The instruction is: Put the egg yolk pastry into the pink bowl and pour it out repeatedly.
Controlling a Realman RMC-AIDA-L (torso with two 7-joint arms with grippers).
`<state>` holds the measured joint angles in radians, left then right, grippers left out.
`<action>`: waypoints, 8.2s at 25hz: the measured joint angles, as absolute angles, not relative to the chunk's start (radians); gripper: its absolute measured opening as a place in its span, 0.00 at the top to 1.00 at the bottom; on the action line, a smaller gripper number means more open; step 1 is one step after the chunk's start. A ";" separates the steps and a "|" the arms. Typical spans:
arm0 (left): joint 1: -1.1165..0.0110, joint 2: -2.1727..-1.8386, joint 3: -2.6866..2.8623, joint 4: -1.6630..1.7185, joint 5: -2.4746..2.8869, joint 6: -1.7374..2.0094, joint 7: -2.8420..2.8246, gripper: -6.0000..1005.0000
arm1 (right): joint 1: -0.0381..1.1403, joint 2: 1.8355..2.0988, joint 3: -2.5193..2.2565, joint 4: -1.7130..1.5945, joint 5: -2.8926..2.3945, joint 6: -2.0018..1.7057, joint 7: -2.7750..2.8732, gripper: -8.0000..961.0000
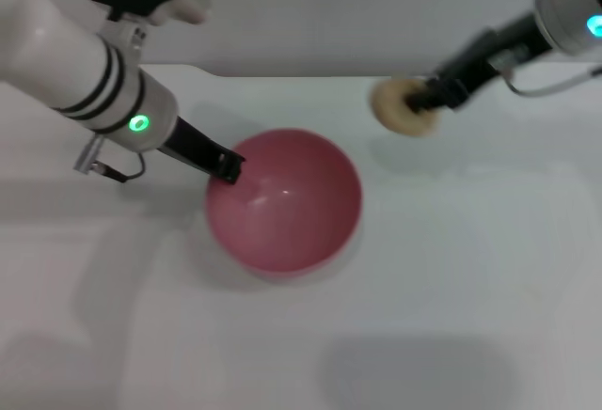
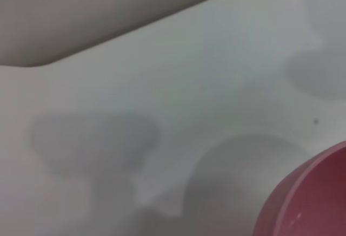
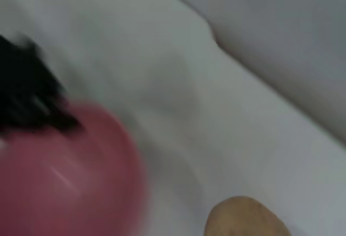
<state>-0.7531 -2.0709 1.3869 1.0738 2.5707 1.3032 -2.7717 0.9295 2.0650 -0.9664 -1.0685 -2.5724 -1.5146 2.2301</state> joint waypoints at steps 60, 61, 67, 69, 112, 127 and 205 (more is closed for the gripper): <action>-0.459 -2.078 2.422 0.841 2.486 -0.706 -1.876 1.00 | 0.589 2.077 -0.407 -1.128 -2.311 -1.502 2.369 0.51; -0.470 -2.078 2.424 0.830 2.486 -0.706 -1.876 1.00 | 0.589 2.077 -0.407 -1.127 -2.309 -1.502 2.365 0.51; -0.532 -2.079 2.421 0.775 2.423 -0.694 -1.980 1.00 | 0.583 2.077 -0.410 -1.104 -2.284 -1.502 2.309 0.50; -0.544 -2.079 2.398 0.772 2.368 -0.689 -2.061 1.00 | 0.585 2.077 -0.415 -1.088 -2.276 -1.507 2.271 0.50; -0.579 -2.057 1.132 1.263 2.533 1.262 -2.676 1.00 | 0.759 2.078 -1.439 -0.770 -2.331 -1.179 2.173 0.45; -0.592 -2.056 1.153 1.254 2.541 1.240 -2.674 1.00 | 0.716 2.072 -1.249 -0.832 -2.304 -1.199 2.186 0.54; -0.494 -2.079 2.396 0.805 2.656 -0.604 -1.728 1.00 | 0.502 2.074 -0.458 -1.018 -2.130 -1.386 2.057 0.41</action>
<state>-0.4942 -2.0785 2.3960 0.8048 2.6562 -0.6040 -1.7276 0.5023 2.0743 -0.4576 -1.0175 -2.1304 -1.3858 2.0569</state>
